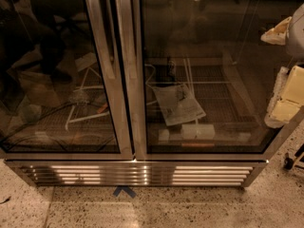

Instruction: Pick orange can from top drawer and place on counter

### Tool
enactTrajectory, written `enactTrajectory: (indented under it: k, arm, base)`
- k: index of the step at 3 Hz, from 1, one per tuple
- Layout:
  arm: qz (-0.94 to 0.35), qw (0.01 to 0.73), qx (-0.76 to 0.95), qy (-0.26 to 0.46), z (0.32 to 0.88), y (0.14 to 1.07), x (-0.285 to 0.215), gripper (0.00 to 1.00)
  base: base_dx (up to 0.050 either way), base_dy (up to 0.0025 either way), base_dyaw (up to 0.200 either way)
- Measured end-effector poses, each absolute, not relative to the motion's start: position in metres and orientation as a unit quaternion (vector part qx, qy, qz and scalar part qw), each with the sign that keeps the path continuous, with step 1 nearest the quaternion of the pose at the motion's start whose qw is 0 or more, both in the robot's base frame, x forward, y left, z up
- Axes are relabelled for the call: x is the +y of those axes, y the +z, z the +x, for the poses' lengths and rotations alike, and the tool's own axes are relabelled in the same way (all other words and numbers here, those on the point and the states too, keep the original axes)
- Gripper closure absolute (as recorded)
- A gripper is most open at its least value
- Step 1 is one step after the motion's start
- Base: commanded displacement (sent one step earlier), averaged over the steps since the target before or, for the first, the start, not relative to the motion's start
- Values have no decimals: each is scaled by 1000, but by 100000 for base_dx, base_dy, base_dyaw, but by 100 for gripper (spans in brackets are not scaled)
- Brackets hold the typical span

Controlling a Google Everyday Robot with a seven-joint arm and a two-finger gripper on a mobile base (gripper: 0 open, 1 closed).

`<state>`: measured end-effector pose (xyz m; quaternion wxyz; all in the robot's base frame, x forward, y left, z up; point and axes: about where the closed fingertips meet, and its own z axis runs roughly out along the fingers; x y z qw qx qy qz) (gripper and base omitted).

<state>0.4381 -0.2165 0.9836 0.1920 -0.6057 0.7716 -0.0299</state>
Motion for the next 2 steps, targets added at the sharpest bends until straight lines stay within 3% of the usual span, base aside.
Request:
enactTrajectory:
  k: [1, 2]
  arm:
    - [-608, 196, 769, -29, 438, 985, -215, 0]
    - [-643, 244, 726, -20, 433, 1001, -192, 0]
  base:
    - [0, 0, 0]
    - [0, 0, 0]
